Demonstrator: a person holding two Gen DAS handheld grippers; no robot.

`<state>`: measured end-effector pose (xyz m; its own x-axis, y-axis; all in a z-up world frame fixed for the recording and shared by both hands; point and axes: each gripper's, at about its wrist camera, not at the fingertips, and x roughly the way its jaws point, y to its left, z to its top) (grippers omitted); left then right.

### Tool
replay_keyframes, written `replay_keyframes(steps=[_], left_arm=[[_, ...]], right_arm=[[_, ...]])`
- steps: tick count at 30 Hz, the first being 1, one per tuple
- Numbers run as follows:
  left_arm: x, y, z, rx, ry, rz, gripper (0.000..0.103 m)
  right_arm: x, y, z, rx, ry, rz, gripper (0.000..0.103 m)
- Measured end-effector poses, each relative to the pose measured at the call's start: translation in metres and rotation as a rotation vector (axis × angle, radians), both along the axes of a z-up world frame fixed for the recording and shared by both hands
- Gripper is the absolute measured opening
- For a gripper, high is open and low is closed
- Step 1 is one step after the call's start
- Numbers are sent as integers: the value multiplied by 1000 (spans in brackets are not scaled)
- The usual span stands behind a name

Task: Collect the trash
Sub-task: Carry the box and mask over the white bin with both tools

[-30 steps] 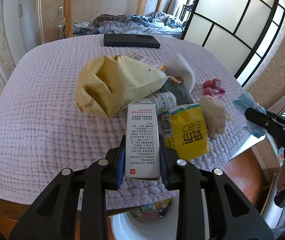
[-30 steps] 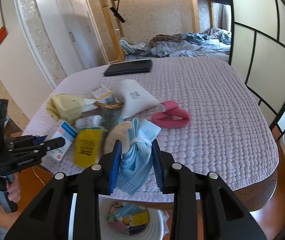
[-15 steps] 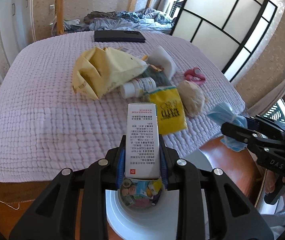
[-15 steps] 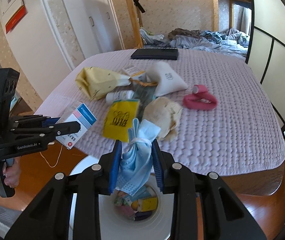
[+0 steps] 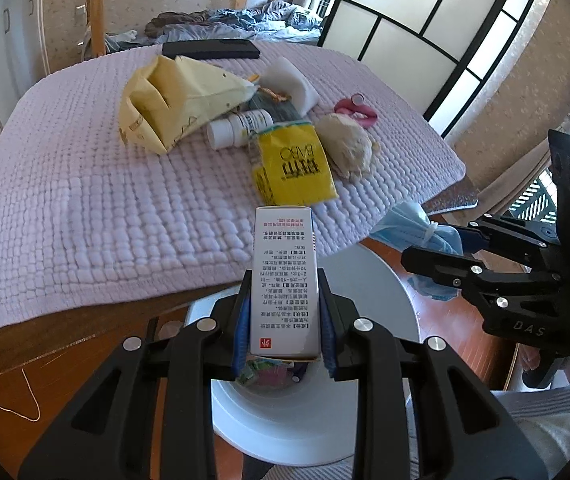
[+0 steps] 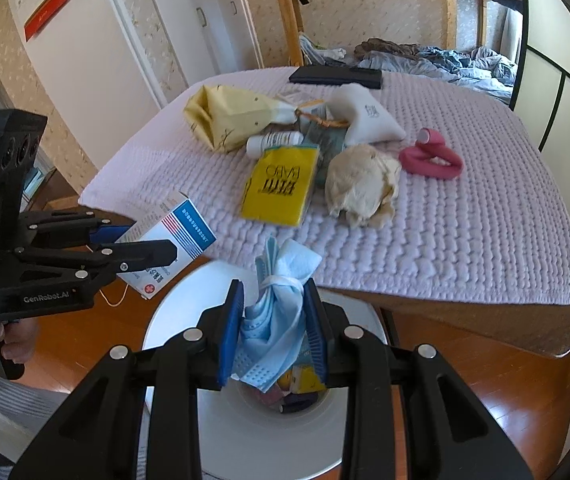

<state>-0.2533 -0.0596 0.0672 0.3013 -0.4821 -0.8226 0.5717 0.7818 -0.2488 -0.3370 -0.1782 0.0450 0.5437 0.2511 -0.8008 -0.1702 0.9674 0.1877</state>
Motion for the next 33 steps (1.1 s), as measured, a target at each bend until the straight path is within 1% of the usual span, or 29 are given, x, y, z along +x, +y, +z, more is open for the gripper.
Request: replay_keyframes(steps=[6, 17, 21, 27, 33], left_arm=[[-6, -1, -9, 34, 23, -13, 31], [-15, -7, -31, 78, 50, -31, 31], [-18, -4, -41, 88, 62, -34, 31], [-21, -6, -46, 105, 75, -40, 31], [-19, -9, -56, 129, 82, -39, 31]], right_arm=[[-7, 3, -10, -24, 27, 14, 30], [-9, 3, -30, -20, 76, 22, 30], [-7, 5, -35, -24, 85, 26, 30], [-8, 9, -42, -26, 93, 27, 30], [0, 11, -51, -30, 96, 19, 30]])
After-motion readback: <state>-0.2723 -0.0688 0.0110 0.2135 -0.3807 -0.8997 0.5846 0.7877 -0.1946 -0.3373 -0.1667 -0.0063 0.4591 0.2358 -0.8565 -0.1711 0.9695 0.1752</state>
